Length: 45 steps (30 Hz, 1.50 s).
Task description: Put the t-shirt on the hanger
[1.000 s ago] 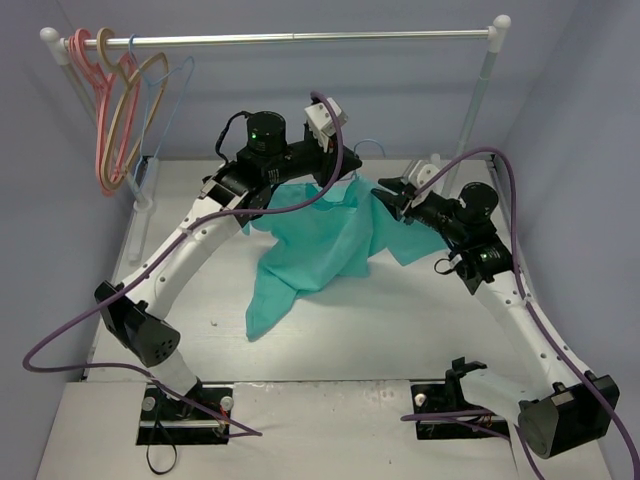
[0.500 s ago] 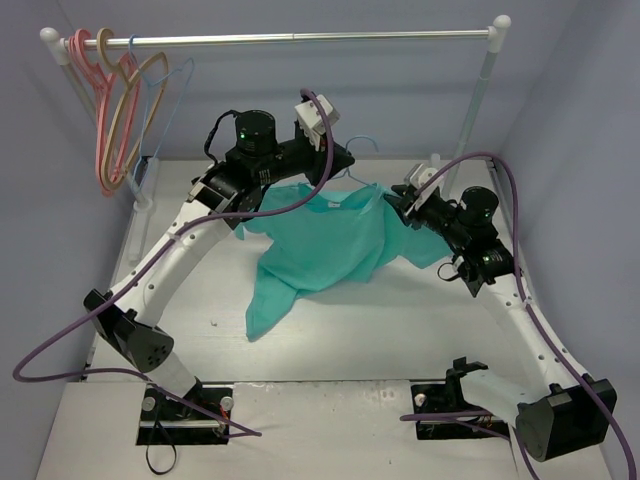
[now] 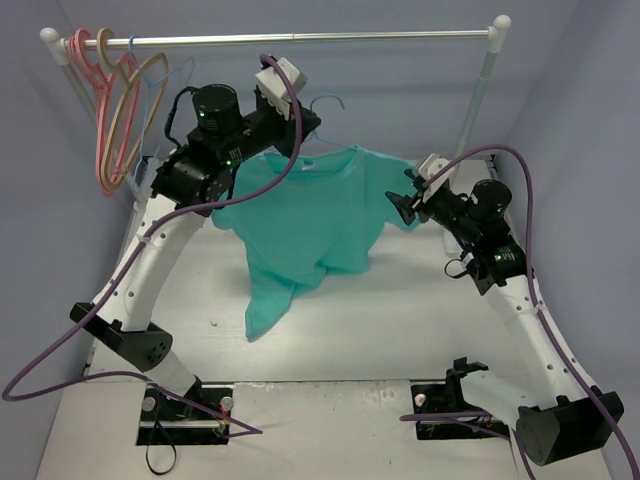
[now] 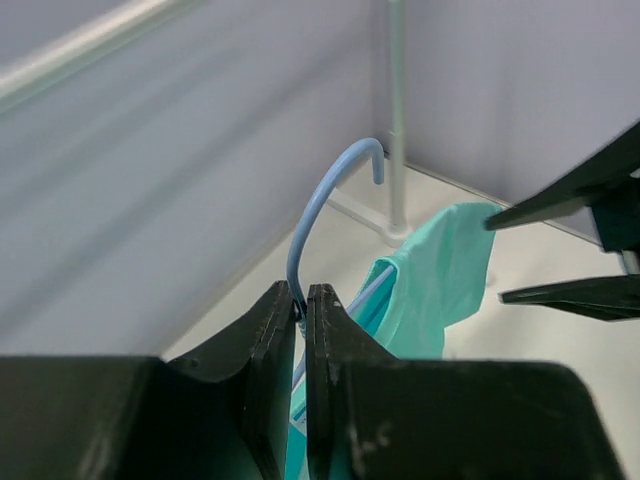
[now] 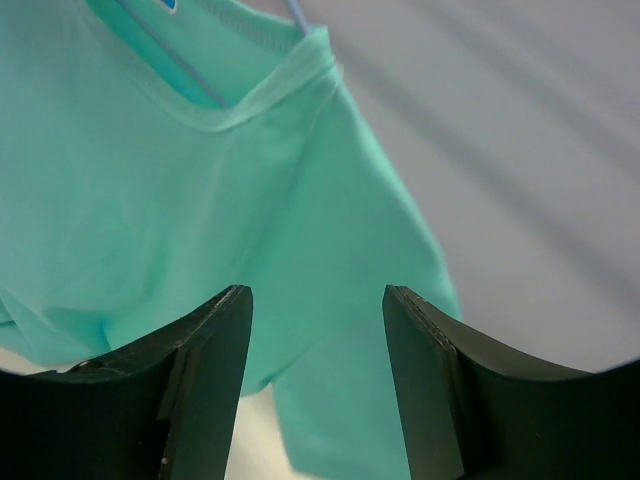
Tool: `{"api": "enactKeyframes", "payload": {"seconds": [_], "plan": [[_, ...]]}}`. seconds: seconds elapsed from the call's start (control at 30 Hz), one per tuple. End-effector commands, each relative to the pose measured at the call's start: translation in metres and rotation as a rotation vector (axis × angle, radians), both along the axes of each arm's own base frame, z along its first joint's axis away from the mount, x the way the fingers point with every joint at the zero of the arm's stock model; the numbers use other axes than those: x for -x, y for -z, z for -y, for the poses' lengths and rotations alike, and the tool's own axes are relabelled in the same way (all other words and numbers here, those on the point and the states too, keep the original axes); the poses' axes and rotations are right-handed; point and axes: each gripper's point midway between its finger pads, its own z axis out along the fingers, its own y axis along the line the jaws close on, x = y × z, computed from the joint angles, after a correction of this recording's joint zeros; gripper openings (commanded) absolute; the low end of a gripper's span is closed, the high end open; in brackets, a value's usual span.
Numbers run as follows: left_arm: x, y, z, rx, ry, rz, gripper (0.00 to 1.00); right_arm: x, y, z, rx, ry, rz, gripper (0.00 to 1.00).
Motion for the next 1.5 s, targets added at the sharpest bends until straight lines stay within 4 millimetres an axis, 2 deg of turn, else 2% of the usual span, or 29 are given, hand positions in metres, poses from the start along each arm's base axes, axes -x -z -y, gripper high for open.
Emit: {"api": "enactKeyframes", "payload": {"seconds": [0.0, 0.03, 0.07, 0.1, 0.13, 0.2, 0.3, 0.37, 0.4, 0.5, 0.53, 0.57, 0.6, 0.63, 0.67, 0.7, 0.83, 1.0, 1.03, 1.07, 1.27, 1.4, 1.47], "plan": [[0.019, -0.102, -0.049, 0.09, -0.136, 0.271, 0.0, 0.017, -0.076, -0.001, -0.085, -0.029, 0.161, 0.56], [0.013, -0.111, -0.058, 0.096, -0.193, 0.29, 0.0, 0.018, -0.079, -0.001, -0.089, -0.031, 0.166, 0.56], [0.016, -0.123, -0.064, 0.102, -0.217, 0.322, 0.0, 0.019, -0.081, 0.0, -0.088, -0.028, 0.173, 0.57], [0.026, -0.146, -0.074, 0.12, -0.24, 0.386, 0.0, 0.022, -0.086, 0.001, -0.089, -0.023, 0.186, 0.57], [0.028, -0.155, -0.081, 0.131, -0.266, 0.409, 0.0, 0.023, -0.088, 0.002, -0.09, -0.02, 0.194, 0.57], [0.044, -0.177, -0.091, 0.155, -0.27, 0.469, 0.0, 0.024, -0.091, 0.004, -0.093, -0.008, 0.202, 0.57], [0.077, -0.194, -0.087, 0.228, -0.163, 0.484, 0.0, 0.022, -0.089, 0.005, -0.093, 0.001, 0.199, 0.57], [0.091, -0.19, -0.071, 0.265, -0.045, 0.45, 0.0, 0.021, -0.088, 0.005, -0.098, 0.002, 0.198, 0.57], [0.104, -0.185, -0.056, 0.298, 0.075, 0.398, 0.0, 0.02, -0.086, 0.005, -0.104, 0.003, 0.193, 0.57], [0.11, -0.165, -0.033, 0.31, 0.212, 0.263, 0.0, 0.017, -0.082, 0.002, -0.119, -0.003, 0.178, 0.56], [0.111, -0.163, -0.033, 0.313, 0.214, 0.245, 0.0, 0.017, -0.083, 0.002, -0.122, -0.003, 0.179, 0.56], [0.104, -0.151, -0.032, 0.297, 0.197, 0.21, 0.0, 0.017, -0.081, 0.002, -0.122, -0.005, 0.173, 0.56], [0.092, -0.149, -0.041, 0.299, 0.106, 0.203, 0.0, 0.017, -0.081, 0.002, -0.124, -0.002, 0.172, 0.56], [0.088, -0.149, -0.053, 0.301, 0.033, 0.208, 0.0, 0.017, -0.08, 0.004, -0.133, 0.008, 0.165, 0.56], [0.076, -0.14, -0.062, 0.265, -0.052, 0.201, 0.0, 0.017, -0.078, 0.004, -0.14, 0.011, 0.154, 0.56], [0.059, -0.139, -0.081, 0.269, -0.197, 0.201, 0.0, 0.016, -0.078, 0.004, -0.148, 0.015, 0.145, 0.56], [0.023, -0.13, -0.12, 0.232, -0.479, 0.214, 0.0, 0.019, -0.076, 0.001, -0.184, 0.003, 0.105, 0.55], [0.003, -0.14, -0.142, 0.211, -0.642, 0.272, 0.0, 0.027, -0.078, -0.001, -0.202, -0.019, 0.097, 0.53], [-0.005, -0.136, -0.144, 0.193, -0.674, 0.274, 0.0, 0.028, -0.077, -0.001, -0.205, -0.019, 0.095, 0.53], [-0.01, -0.139, -0.154, 0.188, -0.732, 0.295, 0.0, 0.031, -0.078, -0.002, -0.213, -0.023, 0.092, 0.53], [-0.054, -0.129, -0.188, 0.218, -0.816, 0.284, 0.0, 0.042, -0.075, -0.003, -0.23, -0.042, 0.082, 0.53], [-0.085, -0.115, -0.206, 0.236, -0.857, 0.256, 0.0, 0.05, -0.072, -0.003, -0.23, -0.049, 0.075, 0.52], [-0.09, -0.118, -0.212, 0.259, -0.862, 0.266, 0.0, 0.054, -0.07, -0.002, -0.225, -0.047, 0.075, 0.52]]}}
